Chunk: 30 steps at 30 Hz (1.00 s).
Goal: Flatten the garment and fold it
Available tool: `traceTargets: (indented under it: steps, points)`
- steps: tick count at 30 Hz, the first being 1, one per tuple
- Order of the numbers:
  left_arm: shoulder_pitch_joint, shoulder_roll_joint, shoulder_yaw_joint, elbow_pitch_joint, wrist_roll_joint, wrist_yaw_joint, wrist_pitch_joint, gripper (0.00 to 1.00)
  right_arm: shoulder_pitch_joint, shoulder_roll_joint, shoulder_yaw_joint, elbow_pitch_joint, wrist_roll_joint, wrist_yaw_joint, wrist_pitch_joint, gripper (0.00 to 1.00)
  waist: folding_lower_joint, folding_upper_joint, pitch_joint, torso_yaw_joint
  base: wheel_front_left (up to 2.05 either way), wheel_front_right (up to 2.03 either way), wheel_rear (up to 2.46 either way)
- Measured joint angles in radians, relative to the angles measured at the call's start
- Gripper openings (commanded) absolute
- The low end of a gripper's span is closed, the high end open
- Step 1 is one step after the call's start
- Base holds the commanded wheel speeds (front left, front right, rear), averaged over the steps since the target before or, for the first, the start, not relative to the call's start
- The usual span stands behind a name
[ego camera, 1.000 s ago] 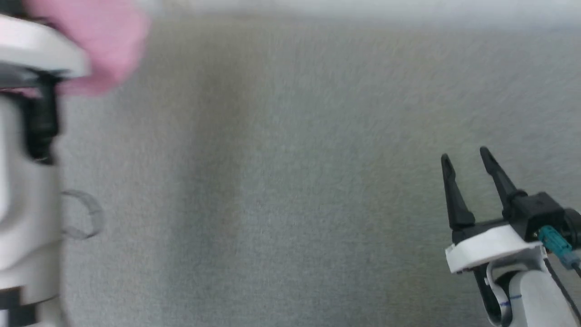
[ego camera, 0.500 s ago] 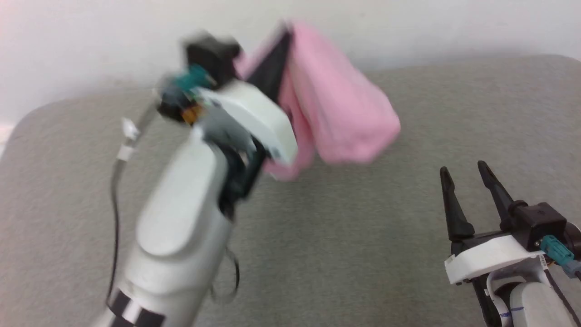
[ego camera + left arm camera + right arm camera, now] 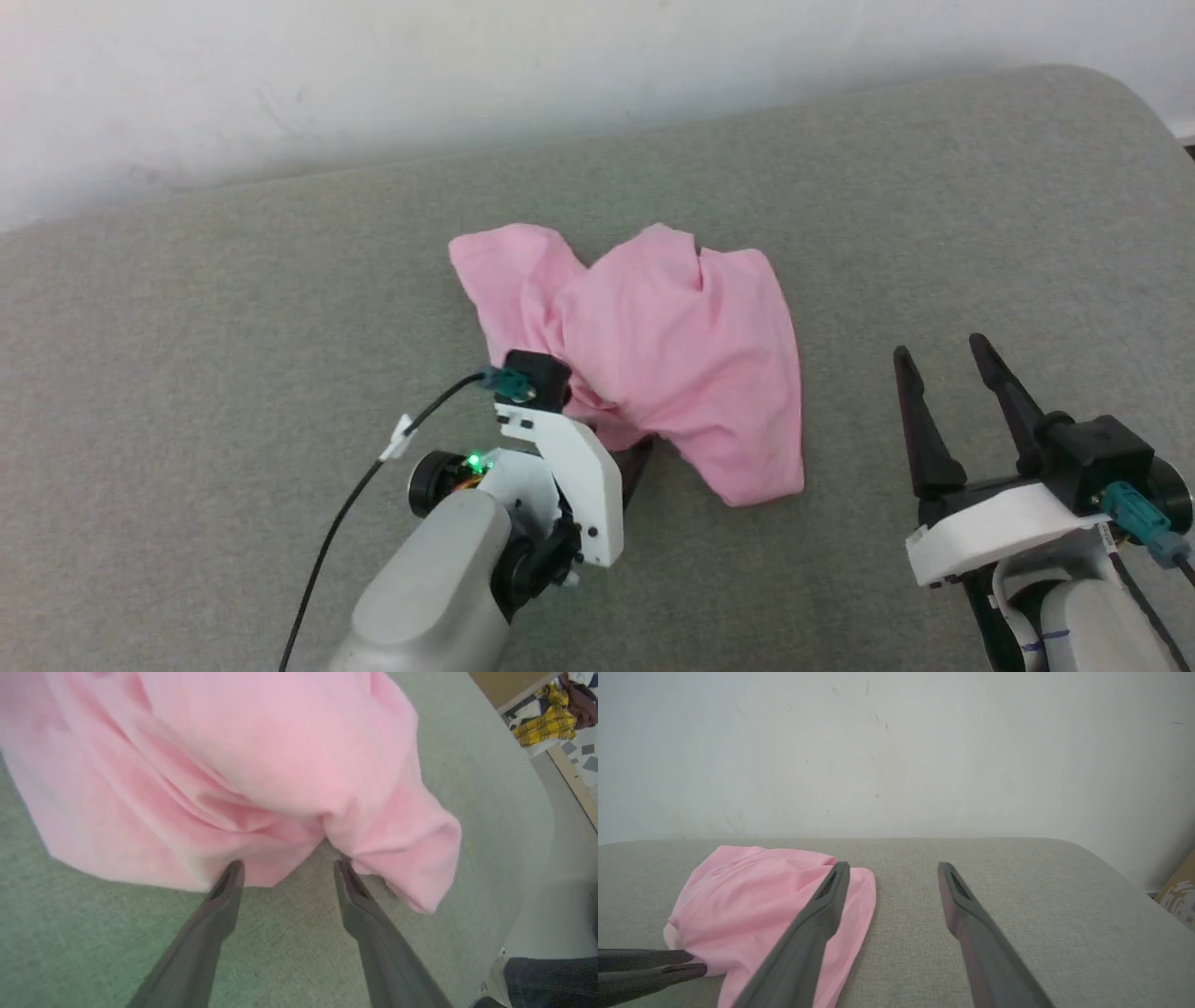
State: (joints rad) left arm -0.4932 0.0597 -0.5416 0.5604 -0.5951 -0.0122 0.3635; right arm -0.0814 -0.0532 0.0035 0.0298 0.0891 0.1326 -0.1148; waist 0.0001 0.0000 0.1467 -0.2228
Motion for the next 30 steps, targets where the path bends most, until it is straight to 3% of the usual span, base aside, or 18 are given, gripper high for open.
traceTargets:
  steps: [4, 9, 11, 16, 19, 30]
  points:
    - [0.036, -0.004, 0.064, -0.097, -0.029, 0.009, -0.197, 1.00, 0.000, 0.000, 0.001, 0.001, -0.002, 0.000, 0.002, 1.00, 0.0000, 0.0000, -0.009, 0.024, 0.00, 0.00, 0.00]
    - [0.093, 0.012, 0.158, -0.237, 0.018, 0.071, -0.512, 1.00, -0.005, 0.000, 0.006, -0.002, -0.014, 0.000, 0.015, 1.00, -0.0001, 0.0000, -0.024, 0.068, 0.00, 0.00, 0.00]
    - [0.126, 0.032, 0.183, -0.275, 0.052, 0.096, -0.581, 1.00, -0.020, 0.000, 0.016, -0.004, -0.024, 0.000, 0.028, 1.00, -0.0001, 0.0000, -0.028, 0.090, 0.00, 0.00, 0.00]
    - [0.214, 0.073, 0.272, -0.367, 0.127, 0.152, -0.619, 1.00, -0.108, -0.001, 0.041, 0.018, -0.026, 0.000, 0.103, 1.00, -0.0001, 0.0000, -0.028, 0.143, 0.00, 0.00, 0.00]
    - [0.263, 0.068, 0.338, -0.458, 0.180, 0.167, -0.621, 1.00, -0.174, -0.009, 0.012, 0.081, -0.020, 0.000, 0.203, 1.00, -0.0001, 0.0000, -0.019, 0.175, 0.00, 0.00, 0.00]
    - [0.320, 0.004, 0.451, -0.556, 0.271, 0.127, -0.621, 1.00, -0.424, -0.080, -0.139, 0.431, -0.024, -0.001, 0.574, 1.00, 0.0001, 0.0000, 0.084, 0.276, 0.00, 0.00, 0.00]
